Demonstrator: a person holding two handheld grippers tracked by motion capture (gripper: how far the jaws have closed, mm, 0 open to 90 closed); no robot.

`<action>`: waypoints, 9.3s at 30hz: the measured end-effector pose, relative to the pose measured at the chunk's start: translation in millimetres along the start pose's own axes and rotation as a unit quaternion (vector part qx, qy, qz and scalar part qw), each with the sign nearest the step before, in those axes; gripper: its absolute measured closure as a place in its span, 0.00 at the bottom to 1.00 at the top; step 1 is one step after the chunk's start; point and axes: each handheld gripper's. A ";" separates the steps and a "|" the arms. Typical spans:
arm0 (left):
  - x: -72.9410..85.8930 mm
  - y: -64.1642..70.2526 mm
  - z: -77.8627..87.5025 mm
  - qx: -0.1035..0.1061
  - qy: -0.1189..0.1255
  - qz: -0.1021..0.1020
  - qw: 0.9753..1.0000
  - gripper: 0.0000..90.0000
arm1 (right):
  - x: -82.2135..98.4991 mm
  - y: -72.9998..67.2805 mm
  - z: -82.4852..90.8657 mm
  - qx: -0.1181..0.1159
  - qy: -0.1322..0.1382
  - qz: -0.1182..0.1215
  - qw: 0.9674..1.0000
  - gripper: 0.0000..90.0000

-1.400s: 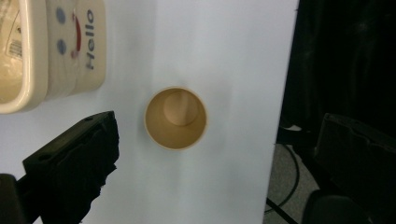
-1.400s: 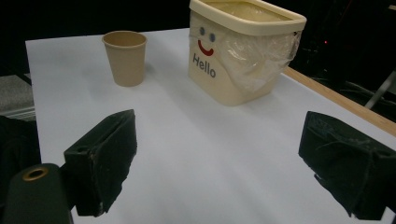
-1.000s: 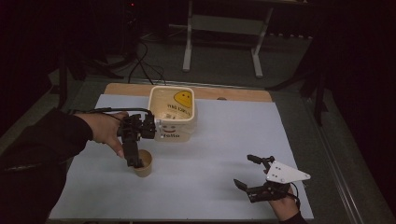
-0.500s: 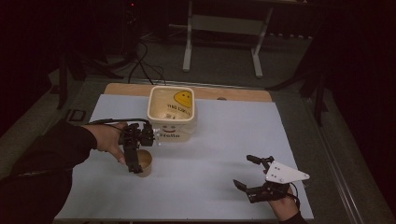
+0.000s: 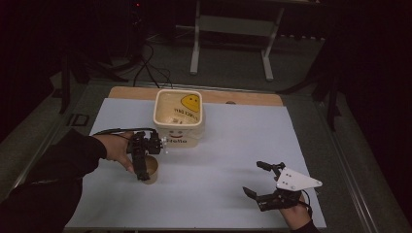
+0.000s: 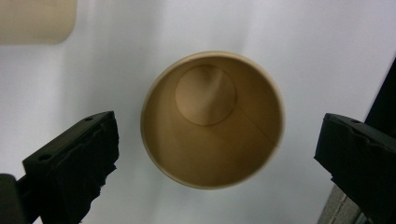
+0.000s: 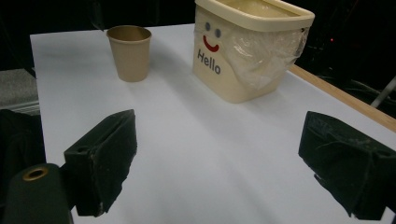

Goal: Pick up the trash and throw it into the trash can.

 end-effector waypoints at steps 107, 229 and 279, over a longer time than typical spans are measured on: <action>-10.4 -1.8 150.2 -0.022 0.018 -0.096 0.995 0.29 | 3.4 3.9 4.8 0.010 -0.001 -0.012 1.000 0.13; -58.3 -126.6 150.4 -0.019 0.032 0.065 0.997 0.00 | 4.0 0.2 3.5 -0.005 -0.007 -0.004 1.000 0.13; 43.8 -71.0 140.9 -0.014 0.162 0.141 0.977 0.00 | 1.3 -1.5 -0.8 0.000 -0.011 0.002 1.000 0.13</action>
Point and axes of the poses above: each handheld gripper's, and its own axes: z roughly backward along the jaws, x roughly out of its underside, y roughly to its right, and after that the axes turned 11 degrees about -y, right-handed
